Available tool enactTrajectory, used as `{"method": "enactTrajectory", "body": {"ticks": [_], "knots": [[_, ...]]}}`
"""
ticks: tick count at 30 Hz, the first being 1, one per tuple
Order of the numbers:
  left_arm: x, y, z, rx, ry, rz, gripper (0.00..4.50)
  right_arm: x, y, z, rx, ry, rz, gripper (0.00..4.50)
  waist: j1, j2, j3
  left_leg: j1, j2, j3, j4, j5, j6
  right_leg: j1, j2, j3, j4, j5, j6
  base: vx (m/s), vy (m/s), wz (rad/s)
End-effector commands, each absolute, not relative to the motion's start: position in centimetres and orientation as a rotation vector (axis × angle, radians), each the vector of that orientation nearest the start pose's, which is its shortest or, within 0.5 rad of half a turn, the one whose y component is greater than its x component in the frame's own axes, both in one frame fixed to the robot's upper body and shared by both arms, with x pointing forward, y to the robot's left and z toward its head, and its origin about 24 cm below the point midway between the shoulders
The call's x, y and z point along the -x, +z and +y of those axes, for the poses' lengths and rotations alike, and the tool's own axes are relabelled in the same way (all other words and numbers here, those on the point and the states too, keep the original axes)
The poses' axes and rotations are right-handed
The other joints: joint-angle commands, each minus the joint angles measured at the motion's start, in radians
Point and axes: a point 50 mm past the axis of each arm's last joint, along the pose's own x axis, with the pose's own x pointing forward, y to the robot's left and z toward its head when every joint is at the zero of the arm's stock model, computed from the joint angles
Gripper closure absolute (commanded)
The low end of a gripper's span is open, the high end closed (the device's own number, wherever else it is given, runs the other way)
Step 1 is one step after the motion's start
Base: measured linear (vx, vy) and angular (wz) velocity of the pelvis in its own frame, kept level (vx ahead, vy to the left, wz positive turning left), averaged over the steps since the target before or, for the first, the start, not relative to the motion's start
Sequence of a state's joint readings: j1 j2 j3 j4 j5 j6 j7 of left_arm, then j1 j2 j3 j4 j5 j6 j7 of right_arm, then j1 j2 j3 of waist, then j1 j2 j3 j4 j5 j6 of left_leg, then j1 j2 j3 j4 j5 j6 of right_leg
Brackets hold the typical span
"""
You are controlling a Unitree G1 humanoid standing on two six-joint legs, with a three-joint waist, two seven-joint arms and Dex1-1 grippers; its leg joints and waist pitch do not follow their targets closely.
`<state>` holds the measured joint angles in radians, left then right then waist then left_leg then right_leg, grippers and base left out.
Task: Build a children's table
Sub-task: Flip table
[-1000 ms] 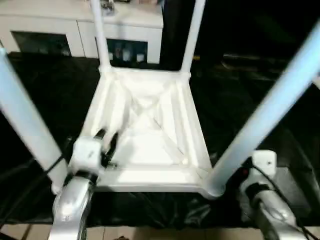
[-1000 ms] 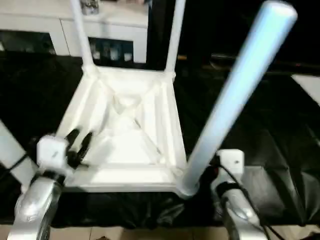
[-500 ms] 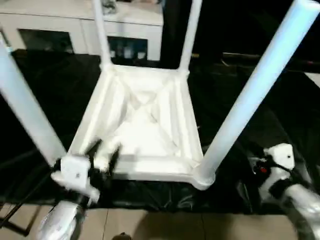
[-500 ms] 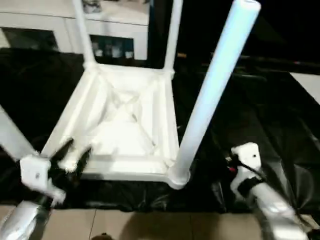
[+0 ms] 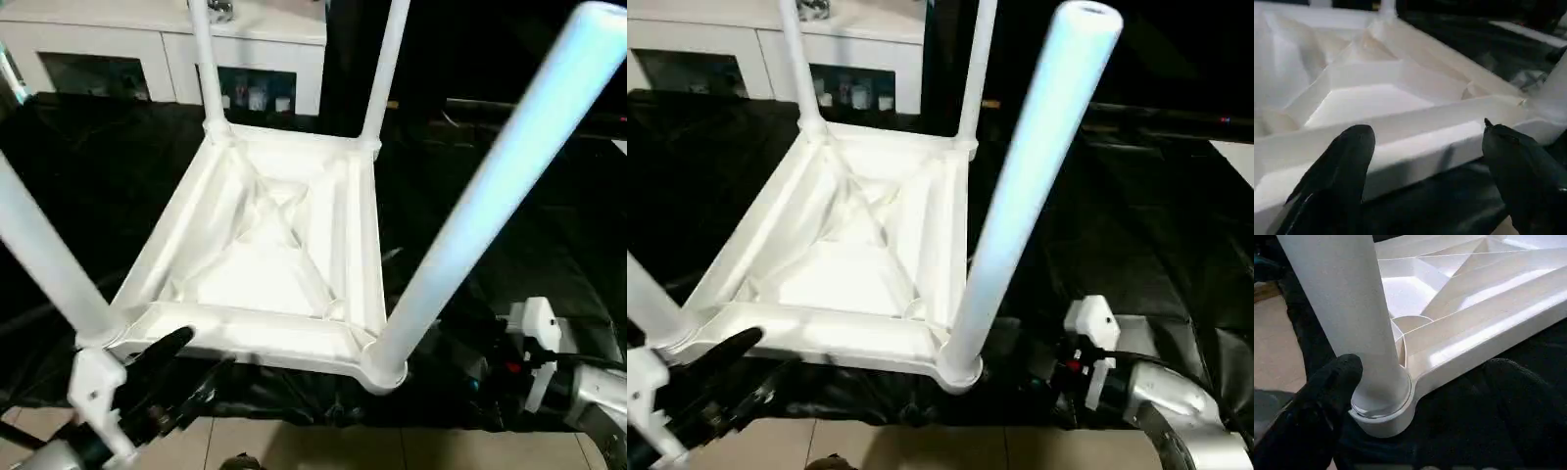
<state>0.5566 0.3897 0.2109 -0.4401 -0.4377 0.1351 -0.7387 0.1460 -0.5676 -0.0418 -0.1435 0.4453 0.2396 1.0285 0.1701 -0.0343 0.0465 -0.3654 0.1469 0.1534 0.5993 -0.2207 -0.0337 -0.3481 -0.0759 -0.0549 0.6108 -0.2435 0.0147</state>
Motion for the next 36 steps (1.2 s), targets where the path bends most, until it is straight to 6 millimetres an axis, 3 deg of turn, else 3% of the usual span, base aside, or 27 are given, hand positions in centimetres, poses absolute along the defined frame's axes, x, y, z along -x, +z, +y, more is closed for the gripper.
{"method": "enactTrajectory", "body": {"ticks": [1,2,3,9,13,17,18,21,23,24,27,29,33,36], "knots": [[-13.0,6.1,23.2,0.032,-0.557,0.194,0.14,-20.0,5.5,-21.1,-0.003,1.063,0.283,0.00,0.007,0.004,-0.017,0.009,0.091,-0.037,-0.099,-0.226,0.066,0.011,-0.083,0.054,-0.078,-0.113,-0.163,0.000,0.000,0.00],[-12.8,6.1,23.5,0.029,-0.553,0.206,0.06,-19.9,5.6,-21.0,-0.008,1.075,0.283,0.00,0.007,-0.005,-0.016,0.009,0.091,-0.035,-0.097,-0.216,0.073,0.012,-0.081,0.054,-0.077,-0.091,-0.167,0.000,0.000,0.00],[-12.7,6.1,23.7,0.028,-0.553,0.213,0.06,-19.9,5.7,-21.0,-0.012,1.083,0.283,0.00,0.010,0.001,-0.015,0.009,0.090,-0.036,-0.099,-0.217,0.077,0.012,-0.081,0.054,-0.074,-0.091,-0.166,0.000,0.000,0.00],[-11.9,6.4,25.5,0.029,-0.521,0.236,0.06,-19.6,5.8,-20.1,-0.050,1.177,0.298,0.00,0.015,0.000,-0.009,0.015,0.093,-0.035,-0.102,-0.248,0.071,0.011,-0.080,0.055,-0.077,-0.106,-0.179,0.000,0.000,0.00],[-11.5,6.5,26.3,0.023,-0.524,0.260,0.06,-20.2,5.5,-19.7,-0.021,1.169,0.280,0.00,0.026,0.000,-0.005,0.022,0.095,-0.036,-0.112,-0.332,0.026,0.009,-0.088,0.063,-0.087,-0.244,-0.157,0.000,0.000,0.00],[-11.4,6.6,27.2,0.018,-0.502,0.265,0.06,-21.3,5.0,-18.6,-0.002,1.131,0.238,0.00,0.029,0.002,0.000,0.027,0.090,-0.033,-0.117,-0.376,-0.002,-0.001,-0.088,0.069,-0.092,-0.306,-0.151,0.000,0.000,0.00],[-11.4,6.7,27.4,0.014,-0.494,0.263,0.06,-21.7,4.9,-18.2,0.003,1.110,0.220,0.00,0.032,0.002,-0.007,0.035,0.095,-0.034,-0.117,-0.368,-0.013,0.000,-0.088,0.070,-0.090,-0.272,-0.152,0.000,0.000,0.00],[-11.5,7.1,28.2,0.009,-0.450,0.245,0.06,-23.0,4.7,-17.9,-0.005,1.018,0.172,0.00,0.034,0.003,-0.005,0.032,0.092,-0.029,-0.117,-0.363,-0.011,-0.002,-0.081,0.069,-0.082,-0.194,-0.167,0.000,0.000,0.00],[-11.5,7.2,28.5,0.009,-0.437,0.239,0.06,-23.4,4.6,-17.9,-0.010,0.981,0.156,0.00,0.033,0.003,-0.004,0.031,0.090,-0.030,-0.119,-0.366,-0.012,-0.001,-0.082,0.069,-0.081,-0.196,-0.172,0.000,0.000,0.00],[-11.5,7.5,28.7,0.018,-0.421,0.227,0.06,-24.1,4.6,-18.3,-0.023,0.916,0.135,0.00,0.035,0.010,-0.008,0.033,0.091,-0.030,-0.117,-0.356,-0.016,-0.001,-0.082,0.069,-0.078,-0.174,-0.174,0.000,0.000,0.00],[-11.8,7.7,28.7,0.029,-0.416,0.206,0.06,-24.4,4.6,-18.7,-0.021,0.875,0.121,0.00,0.036,0.010,-0.010,0.035,0.091,-0.027,-0.116,-0.363,-0.020,0.000,-0.081,0.069,-0.078,-0.166,-0.176,0.000,0.000,0.00],[-12.5,7.7,28.2,0.031,-0.417,0.176,0.06,-24.7,4.7,-19.4,-0.011,0.816,0.110,0.00,0.037,0.010,-0.011,0.035,0.091,-0.026,-0.116,-0.355,-0.018,0.002,-0.080,0.069,-0.077,-0.147,-0.176,0.000,0.000,0.00],[-15.2,6.6,25.8,0.039,-0.425,0.136,0.06,-25.9,4.2,-22.2,0.063,0.599,0.136,0.00,0.043,0.011,-0.022,0.032,0.088,-0.023,-0.107,-0.248,-0.011,0.010,-0.078,0.065,-0.064,-0.042,-0.182,0.000,0.000,0.00],[-16.1,6.1,24.9,0.053,-0.417,0.129,0.06,-26.5,3.9,-23.2,0.111,0.499,0.158,0.00,0.041,0.010,-0.022,0.029,0.086,-0.021,-0.106,-0.253,-0.018,0.012,-0.081,0.066,-0.068,-0.078,-0.174,0.000,0.000,0.00]]}}
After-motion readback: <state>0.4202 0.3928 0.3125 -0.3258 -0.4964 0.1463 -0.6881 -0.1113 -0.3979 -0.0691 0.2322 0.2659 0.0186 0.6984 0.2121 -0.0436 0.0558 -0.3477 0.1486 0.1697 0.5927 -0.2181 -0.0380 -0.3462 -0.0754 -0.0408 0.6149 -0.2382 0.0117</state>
